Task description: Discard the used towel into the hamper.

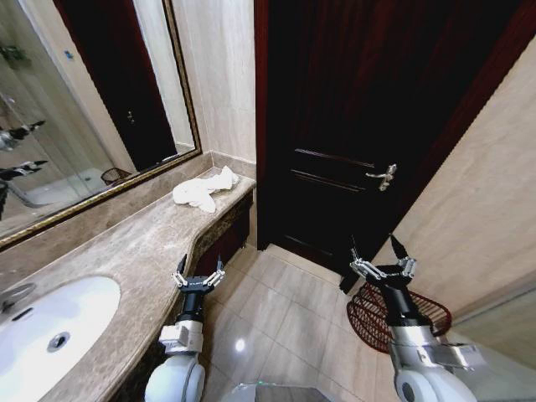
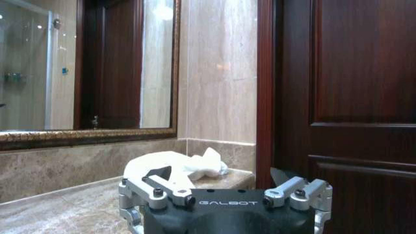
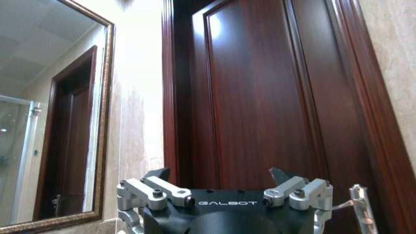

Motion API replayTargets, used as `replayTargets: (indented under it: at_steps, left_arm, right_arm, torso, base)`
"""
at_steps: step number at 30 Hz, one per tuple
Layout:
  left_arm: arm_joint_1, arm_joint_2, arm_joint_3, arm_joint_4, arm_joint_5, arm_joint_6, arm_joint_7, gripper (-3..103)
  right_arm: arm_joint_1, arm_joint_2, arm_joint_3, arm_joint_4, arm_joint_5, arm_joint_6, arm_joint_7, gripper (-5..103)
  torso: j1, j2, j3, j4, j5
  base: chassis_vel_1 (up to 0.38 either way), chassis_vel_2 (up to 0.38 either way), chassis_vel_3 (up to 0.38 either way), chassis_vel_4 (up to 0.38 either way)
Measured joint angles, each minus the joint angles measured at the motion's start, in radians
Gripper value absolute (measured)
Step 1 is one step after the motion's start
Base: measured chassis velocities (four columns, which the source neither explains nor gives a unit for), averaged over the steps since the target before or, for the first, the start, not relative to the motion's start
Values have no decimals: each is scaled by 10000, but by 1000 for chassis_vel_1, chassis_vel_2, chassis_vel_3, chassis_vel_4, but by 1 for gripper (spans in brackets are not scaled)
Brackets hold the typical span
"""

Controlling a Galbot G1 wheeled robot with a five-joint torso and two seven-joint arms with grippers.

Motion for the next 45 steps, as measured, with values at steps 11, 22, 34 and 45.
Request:
replayTargets:
  at_steps: [11, 22, 34, 45]
  left_arm:
    - [10, 0, -92, -218, -180, 51, -45, 97]
    - [-44, 0, -105, -397, -361, 280, -195, 97]
    - [-122, 0, -69, -545, -581, 663, -641, 99]
    - [-244, 0, -202, -568, -727, 785, -924, 99]
  right_arm:
    - [-6, 79, -47, -76, -74, 365, -200, 100]
    - [-37, 166, -92, -56, -142, 365, -137, 100]
    - [25, 89, -226, -174, -166, 1136, -17, 100]
    - [20, -55, -154, -99, -105, 1037, 266, 100]
  torso:
    - [-1, 1, -1, 0, -1]
    - [1, 1, 0, 2, 2]
    - [-3, -22, -8, 0, 0]
    - [-103, -202, -107, 1, 0]
  base:
    - [-77, 94, 64, -106]
    - [-125, 139, 131, -123]
    - [-94, 103, 89, -88]
    - [44, 32, 23, 36]
